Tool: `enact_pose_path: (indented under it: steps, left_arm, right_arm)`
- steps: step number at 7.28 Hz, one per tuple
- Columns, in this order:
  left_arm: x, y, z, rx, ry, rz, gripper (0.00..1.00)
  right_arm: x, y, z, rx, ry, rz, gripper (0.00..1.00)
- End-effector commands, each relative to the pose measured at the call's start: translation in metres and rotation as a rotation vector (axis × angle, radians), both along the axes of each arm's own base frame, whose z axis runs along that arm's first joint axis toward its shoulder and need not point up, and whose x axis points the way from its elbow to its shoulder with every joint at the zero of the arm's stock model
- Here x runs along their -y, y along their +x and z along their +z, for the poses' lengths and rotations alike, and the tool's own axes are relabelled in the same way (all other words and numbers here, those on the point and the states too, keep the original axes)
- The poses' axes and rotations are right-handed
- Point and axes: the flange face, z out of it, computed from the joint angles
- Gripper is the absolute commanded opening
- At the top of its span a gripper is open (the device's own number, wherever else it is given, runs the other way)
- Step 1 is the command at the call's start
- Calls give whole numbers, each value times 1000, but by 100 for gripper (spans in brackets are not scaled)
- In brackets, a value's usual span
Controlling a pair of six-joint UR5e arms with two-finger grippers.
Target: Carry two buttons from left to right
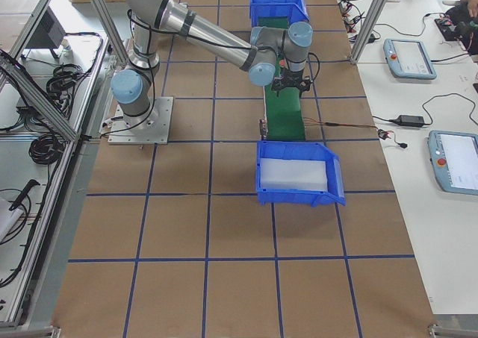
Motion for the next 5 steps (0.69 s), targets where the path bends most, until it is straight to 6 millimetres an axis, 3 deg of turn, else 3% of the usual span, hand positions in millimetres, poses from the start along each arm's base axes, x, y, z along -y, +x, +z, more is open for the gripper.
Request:
enact_pose_path:
  steps: [1, 5]
  left_arm:
    - [0, 0, 0, 0, 1, 0, 100]
    - [0, 0, 0, 1, 1, 0, 100]
  right_arm:
    - [2, -2, 3, -18, -5, 0, 99]
    - [1, -1, -2, -23, -3, 3, 99]
